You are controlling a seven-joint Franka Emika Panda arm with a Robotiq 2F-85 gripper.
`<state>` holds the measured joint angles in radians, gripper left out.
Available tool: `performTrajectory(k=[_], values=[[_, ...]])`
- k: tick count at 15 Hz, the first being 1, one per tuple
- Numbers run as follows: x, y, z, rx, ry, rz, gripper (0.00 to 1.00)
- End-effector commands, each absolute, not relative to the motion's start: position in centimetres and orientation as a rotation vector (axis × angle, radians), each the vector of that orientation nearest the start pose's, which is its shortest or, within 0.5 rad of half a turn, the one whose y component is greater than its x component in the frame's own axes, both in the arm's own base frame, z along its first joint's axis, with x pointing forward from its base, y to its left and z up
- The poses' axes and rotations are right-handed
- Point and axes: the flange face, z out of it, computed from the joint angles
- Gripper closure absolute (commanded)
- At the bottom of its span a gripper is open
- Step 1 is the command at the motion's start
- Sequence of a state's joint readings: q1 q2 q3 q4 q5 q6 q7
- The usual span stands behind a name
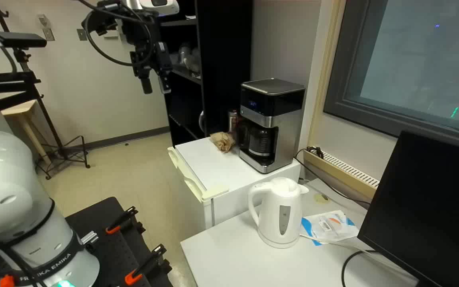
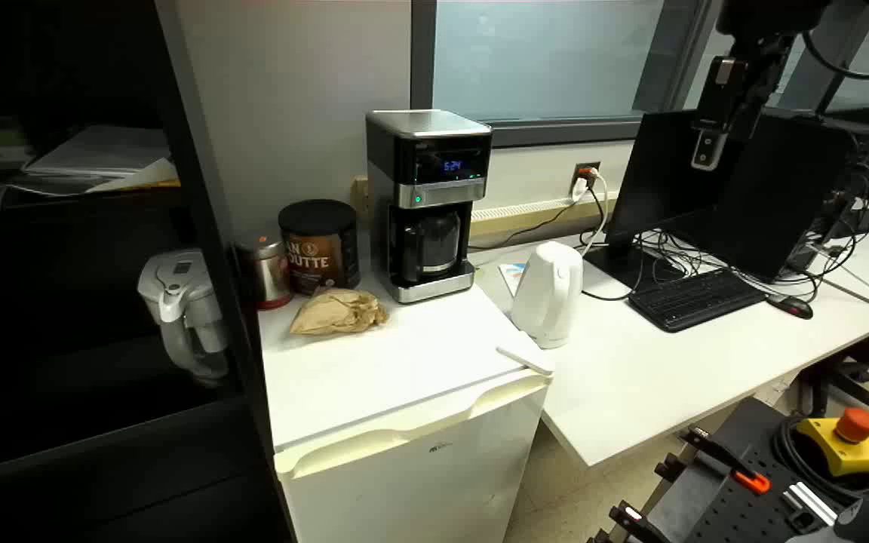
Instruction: Press a button on the coffee making machine
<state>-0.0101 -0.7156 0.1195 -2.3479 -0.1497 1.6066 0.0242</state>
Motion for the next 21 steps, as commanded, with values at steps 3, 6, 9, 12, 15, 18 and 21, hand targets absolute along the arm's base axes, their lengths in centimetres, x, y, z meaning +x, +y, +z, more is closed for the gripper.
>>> performTrajectory(k=[3,6,9,12,15,18,21], values=[[32.8,3.0,57.7,-3.369,-0.105,0.028,0.00],[32.8,3.0,57.7,-3.369,-0.105,0.028,0.00],[33.2,3.3,57.6,-3.386,-0.129,0.003,0.00],[34.8,4.2,57.1,-3.385,-0.243,-0.029,0.00],[37.2,5.8,56.0,-3.383,-0.380,-0.098,0.00],[39.8,7.1,54.6,-3.396,-0.512,-0.201,0.00],[42.3,8.1,52.8,-3.407,-0.613,-0.294,0.00]])
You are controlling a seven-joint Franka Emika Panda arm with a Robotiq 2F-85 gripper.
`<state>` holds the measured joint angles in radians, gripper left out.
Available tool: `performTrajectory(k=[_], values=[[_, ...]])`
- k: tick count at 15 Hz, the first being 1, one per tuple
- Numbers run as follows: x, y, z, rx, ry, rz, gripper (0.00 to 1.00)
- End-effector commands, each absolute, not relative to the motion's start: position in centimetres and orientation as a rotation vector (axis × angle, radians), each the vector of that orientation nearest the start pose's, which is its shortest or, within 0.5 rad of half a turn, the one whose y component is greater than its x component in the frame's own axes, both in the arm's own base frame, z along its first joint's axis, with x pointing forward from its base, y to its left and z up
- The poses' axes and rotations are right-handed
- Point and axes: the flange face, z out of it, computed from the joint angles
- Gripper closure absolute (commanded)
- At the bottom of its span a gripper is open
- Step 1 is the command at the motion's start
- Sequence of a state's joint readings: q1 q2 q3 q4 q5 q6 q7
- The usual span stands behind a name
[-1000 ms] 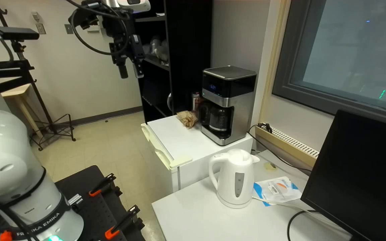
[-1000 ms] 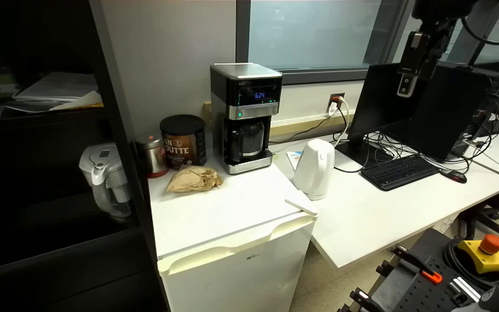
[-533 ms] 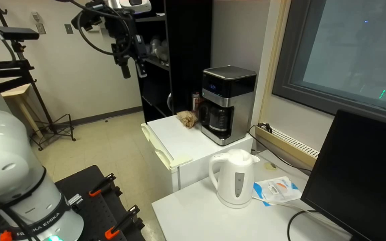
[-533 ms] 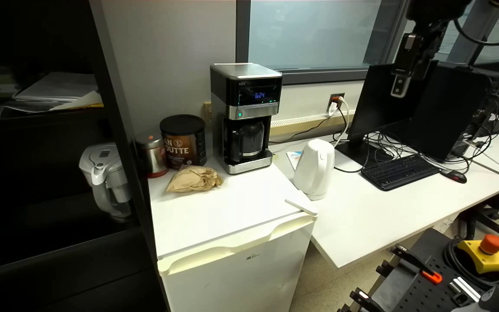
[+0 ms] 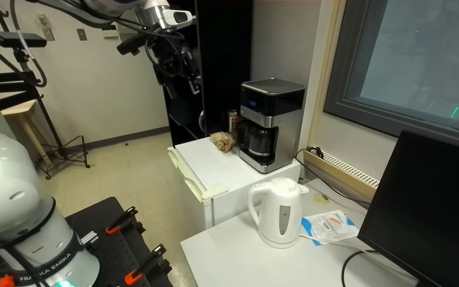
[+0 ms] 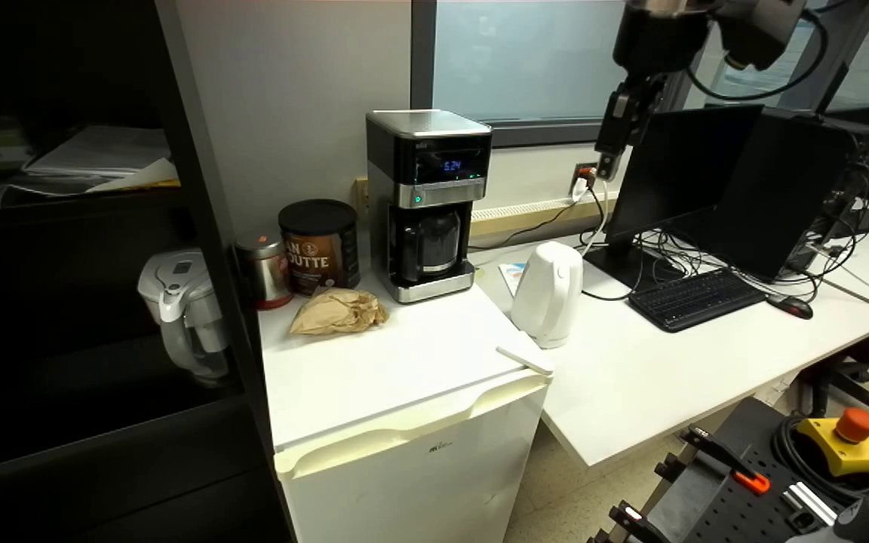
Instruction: Press a button on the coffee making machine
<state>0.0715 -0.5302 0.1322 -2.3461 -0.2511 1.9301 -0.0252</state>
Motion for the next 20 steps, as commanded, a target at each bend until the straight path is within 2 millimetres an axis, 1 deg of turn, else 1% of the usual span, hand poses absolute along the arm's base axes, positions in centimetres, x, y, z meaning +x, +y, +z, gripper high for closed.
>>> performTrajectory(k=[1,6,7,8,9,12,13,14,16,17,19,20], values=[[43.1,8.3,52.3,-3.420,-0.644,-0.323,0.00],[46.6,9.5,49.8,-3.431,-0.831,-0.520,0.00],[47.2,9.7,49.3,-3.426,-0.852,-0.565,0.25],[47.7,9.8,48.8,-3.422,-0.867,-0.605,0.26],[48.2,9.8,48.4,-3.419,-0.873,-0.637,0.32],[49.7,9.5,47.0,-3.413,-0.855,-0.740,0.57],[50.1,9.3,46.5,-3.413,-0.845,-0.767,0.63],[50.6,9.2,46.2,-3.414,-0.827,-0.801,0.73],[51.5,8.9,45.2,-3.417,-0.810,-0.839,0.86],[51.9,8.8,44.7,-3.422,-0.798,-0.855,0.94],[52.8,8.6,43.6,-3.432,-0.788,-0.856,1.00],[53.2,8.4,43.2,-3.439,-0.771,-0.862,1.00]])
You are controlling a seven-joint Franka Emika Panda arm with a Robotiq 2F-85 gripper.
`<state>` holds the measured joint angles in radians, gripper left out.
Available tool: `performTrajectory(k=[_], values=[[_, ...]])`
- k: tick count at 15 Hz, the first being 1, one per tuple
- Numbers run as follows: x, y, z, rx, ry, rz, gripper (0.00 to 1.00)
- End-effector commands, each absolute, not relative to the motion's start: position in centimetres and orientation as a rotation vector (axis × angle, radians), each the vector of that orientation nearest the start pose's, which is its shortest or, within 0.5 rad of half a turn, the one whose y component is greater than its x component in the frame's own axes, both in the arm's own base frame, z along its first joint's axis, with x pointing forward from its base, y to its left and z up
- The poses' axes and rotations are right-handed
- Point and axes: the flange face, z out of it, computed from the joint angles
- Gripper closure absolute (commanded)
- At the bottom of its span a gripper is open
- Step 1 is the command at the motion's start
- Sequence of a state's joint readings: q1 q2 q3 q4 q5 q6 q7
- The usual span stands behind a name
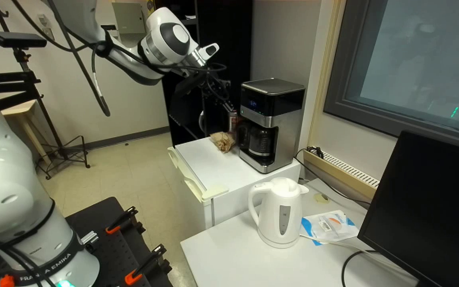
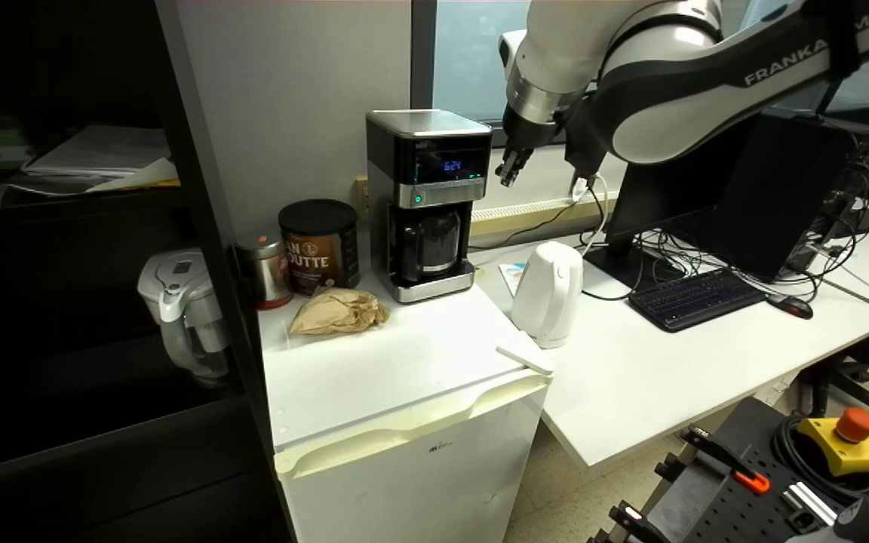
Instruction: Press a button on the coffee making machine
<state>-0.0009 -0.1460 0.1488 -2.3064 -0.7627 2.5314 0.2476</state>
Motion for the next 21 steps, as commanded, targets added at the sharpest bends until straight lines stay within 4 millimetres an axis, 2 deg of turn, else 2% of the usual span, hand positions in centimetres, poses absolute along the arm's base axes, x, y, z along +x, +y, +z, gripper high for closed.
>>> performTrajectory(k=[1,9,21], values=[[53.7,8.2,42.8,-3.446,-0.754,-0.874,1.00],[57.6,6.6,40.6,-3.486,-0.610,-0.984,0.98],[62.6,6.6,38.6,-3.483,-0.522,-1.005,0.98]])
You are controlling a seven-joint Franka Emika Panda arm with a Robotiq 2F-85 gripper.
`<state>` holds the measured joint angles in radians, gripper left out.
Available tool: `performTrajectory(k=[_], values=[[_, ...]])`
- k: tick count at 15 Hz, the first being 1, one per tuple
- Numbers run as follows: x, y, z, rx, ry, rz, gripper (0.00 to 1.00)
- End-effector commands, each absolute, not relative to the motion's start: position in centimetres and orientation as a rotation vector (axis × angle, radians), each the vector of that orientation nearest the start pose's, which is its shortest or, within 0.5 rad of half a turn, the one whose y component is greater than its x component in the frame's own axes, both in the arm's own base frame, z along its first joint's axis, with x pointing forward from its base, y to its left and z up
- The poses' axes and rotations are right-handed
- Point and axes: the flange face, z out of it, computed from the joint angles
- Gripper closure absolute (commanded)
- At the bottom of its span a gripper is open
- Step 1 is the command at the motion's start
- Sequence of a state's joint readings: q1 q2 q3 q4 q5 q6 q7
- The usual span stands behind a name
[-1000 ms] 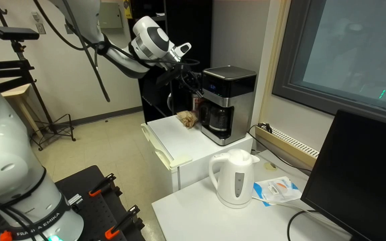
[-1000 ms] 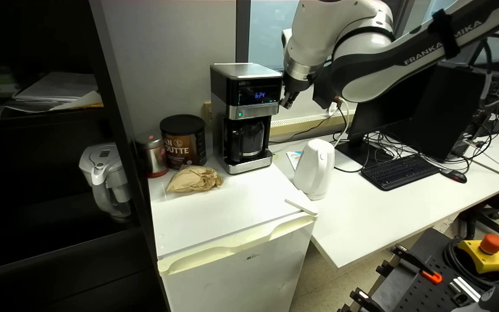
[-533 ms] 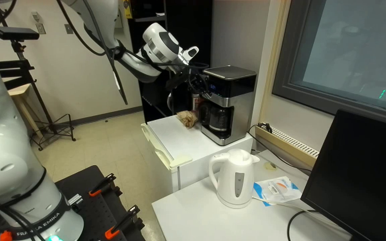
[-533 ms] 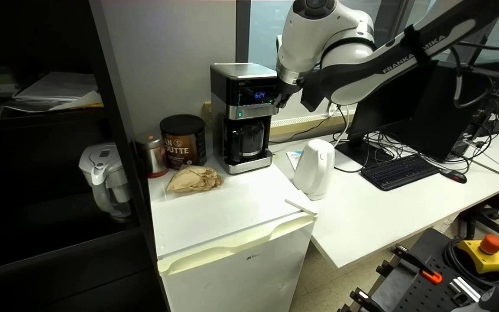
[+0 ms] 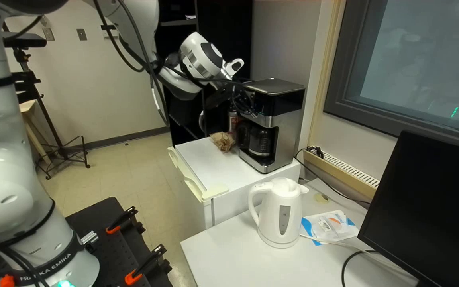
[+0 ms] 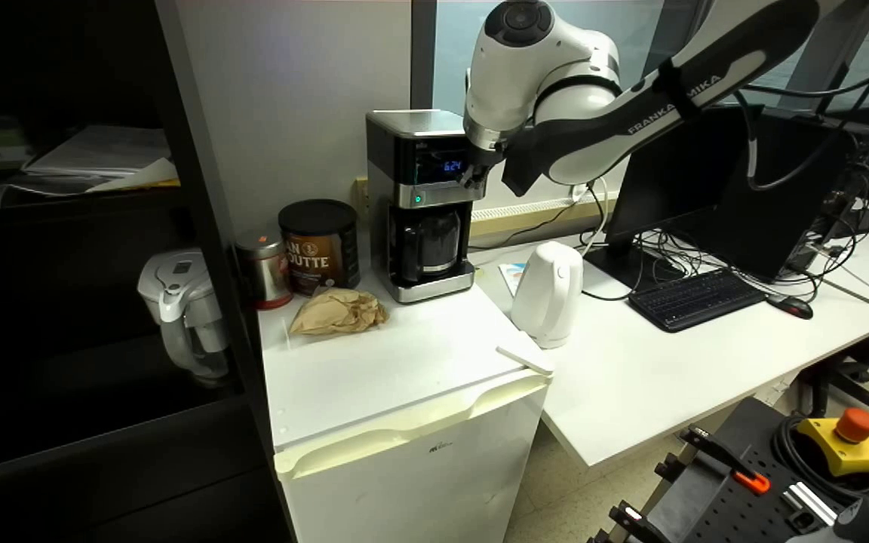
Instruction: Press a button on the coffee making machine
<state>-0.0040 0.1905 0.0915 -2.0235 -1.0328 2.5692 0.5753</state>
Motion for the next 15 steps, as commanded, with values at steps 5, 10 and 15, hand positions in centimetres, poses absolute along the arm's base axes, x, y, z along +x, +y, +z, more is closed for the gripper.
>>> performTrajectory(k=[5,10,15], values=[[63.2,6.5,37.9,2.497,0.371,0.701,0.98],[62.3,6.7,38.2,2.499,0.390,0.708,0.98],[57.7,7.3,39.9,2.451,0.546,0.760,0.99]])
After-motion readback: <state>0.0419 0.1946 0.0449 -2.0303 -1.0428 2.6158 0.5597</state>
